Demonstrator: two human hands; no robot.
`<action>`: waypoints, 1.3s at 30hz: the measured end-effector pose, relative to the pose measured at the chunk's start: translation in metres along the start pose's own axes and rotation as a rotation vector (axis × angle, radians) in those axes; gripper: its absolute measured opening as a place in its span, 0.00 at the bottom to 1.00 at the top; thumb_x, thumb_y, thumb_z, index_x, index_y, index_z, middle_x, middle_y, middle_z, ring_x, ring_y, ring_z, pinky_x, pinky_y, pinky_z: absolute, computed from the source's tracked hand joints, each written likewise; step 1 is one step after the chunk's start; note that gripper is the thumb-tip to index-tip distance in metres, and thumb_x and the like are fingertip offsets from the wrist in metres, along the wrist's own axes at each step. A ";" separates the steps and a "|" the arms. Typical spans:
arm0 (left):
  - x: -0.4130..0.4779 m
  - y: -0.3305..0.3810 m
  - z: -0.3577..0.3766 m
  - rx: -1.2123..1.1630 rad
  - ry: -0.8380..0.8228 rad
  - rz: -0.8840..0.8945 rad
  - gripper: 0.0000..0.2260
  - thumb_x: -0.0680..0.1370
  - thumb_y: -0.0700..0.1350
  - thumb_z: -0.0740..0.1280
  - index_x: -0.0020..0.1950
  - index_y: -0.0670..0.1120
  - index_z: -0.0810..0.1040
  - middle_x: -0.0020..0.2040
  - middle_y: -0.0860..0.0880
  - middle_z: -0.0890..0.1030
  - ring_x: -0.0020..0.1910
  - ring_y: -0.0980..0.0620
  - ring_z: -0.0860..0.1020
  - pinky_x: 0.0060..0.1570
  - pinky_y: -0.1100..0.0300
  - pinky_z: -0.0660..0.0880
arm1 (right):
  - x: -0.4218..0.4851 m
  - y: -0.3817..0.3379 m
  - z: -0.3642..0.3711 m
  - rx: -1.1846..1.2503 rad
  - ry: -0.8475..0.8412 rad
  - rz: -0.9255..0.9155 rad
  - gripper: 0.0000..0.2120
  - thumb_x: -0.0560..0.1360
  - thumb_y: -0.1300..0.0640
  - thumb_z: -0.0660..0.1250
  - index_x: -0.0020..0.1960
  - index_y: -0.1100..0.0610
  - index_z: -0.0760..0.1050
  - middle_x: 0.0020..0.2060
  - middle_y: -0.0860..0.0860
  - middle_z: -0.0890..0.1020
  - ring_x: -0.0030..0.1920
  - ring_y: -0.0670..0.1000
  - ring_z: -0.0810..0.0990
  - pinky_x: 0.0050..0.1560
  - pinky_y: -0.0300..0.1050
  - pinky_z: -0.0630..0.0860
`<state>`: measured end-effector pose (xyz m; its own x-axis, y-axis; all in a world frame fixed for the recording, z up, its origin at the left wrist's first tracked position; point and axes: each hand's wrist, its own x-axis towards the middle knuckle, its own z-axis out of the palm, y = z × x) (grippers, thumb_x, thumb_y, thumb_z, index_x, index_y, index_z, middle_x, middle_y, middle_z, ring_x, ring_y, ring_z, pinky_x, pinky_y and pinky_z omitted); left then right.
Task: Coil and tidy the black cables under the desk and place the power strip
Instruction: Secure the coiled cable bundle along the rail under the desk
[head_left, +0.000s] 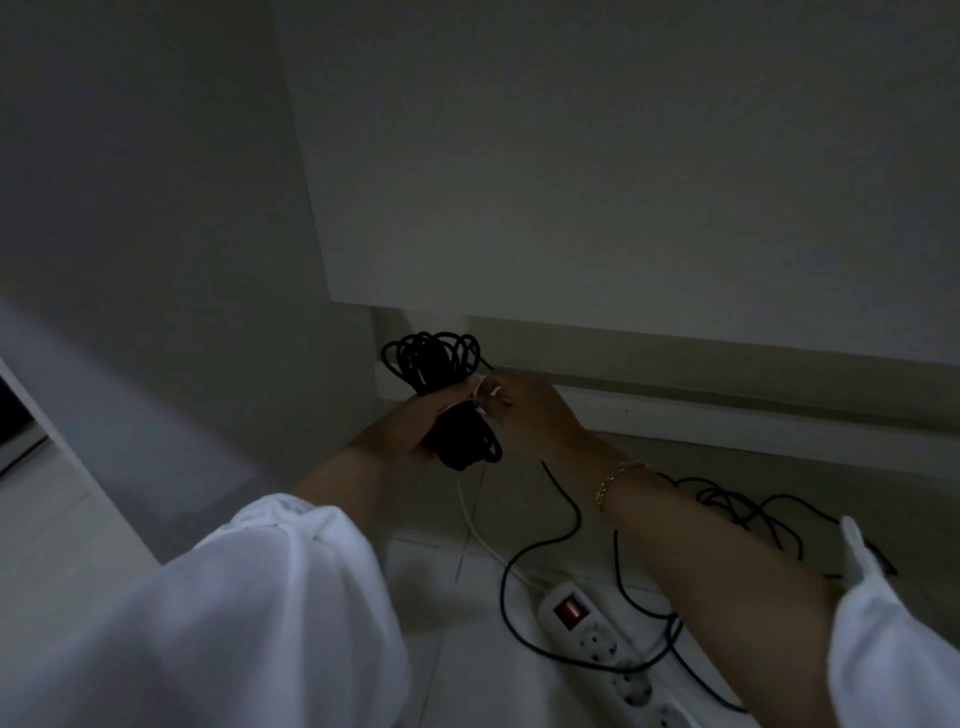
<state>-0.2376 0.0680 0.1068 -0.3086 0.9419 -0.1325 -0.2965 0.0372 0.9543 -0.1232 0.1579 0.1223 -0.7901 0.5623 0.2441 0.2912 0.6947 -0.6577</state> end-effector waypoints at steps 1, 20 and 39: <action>0.001 0.000 0.000 -0.027 0.021 -0.010 0.18 0.78 0.52 0.65 0.61 0.40 0.78 0.59 0.40 0.79 0.60 0.41 0.75 0.65 0.51 0.70 | 0.000 0.001 0.000 0.028 0.030 -0.003 0.09 0.76 0.57 0.65 0.50 0.62 0.77 0.49 0.61 0.81 0.50 0.58 0.79 0.47 0.47 0.74; 0.008 0.000 -0.005 0.056 0.139 -0.006 0.07 0.77 0.38 0.64 0.51 0.36 0.79 0.46 0.42 0.80 0.42 0.47 0.78 0.45 0.58 0.75 | -0.003 0.008 0.006 0.071 0.144 0.050 0.04 0.71 0.56 0.71 0.43 0.56 0.82 0.45 0.56 0.84 0.45 0.52 0.81 0.47 0.48 0.77; 0.014 0.000 0.006 0.308 0.268 0.151 0.09 0.71 0.32 0.71 0.49 0.40 0.77 0.41 0.47 0.80 0.42 0.50 0.79 0.42 0.61 0.77 | 0.008 -0.004 -0.003 0.499 0.000 0.413 0.17 0.77 0.66 0.61 0.31 0.57 0.69 0.29 0.53 0.72 0.21 0.44 0.73 0.29 0.37 0.68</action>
<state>-0.2367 0.0835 0.1065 -0.5635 0.8261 -0.0115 0.0412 0.0420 0.9983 -0.1287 0.1614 0.1290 -0.6668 0.7385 -0.0997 0.2851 0.1291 -0.9498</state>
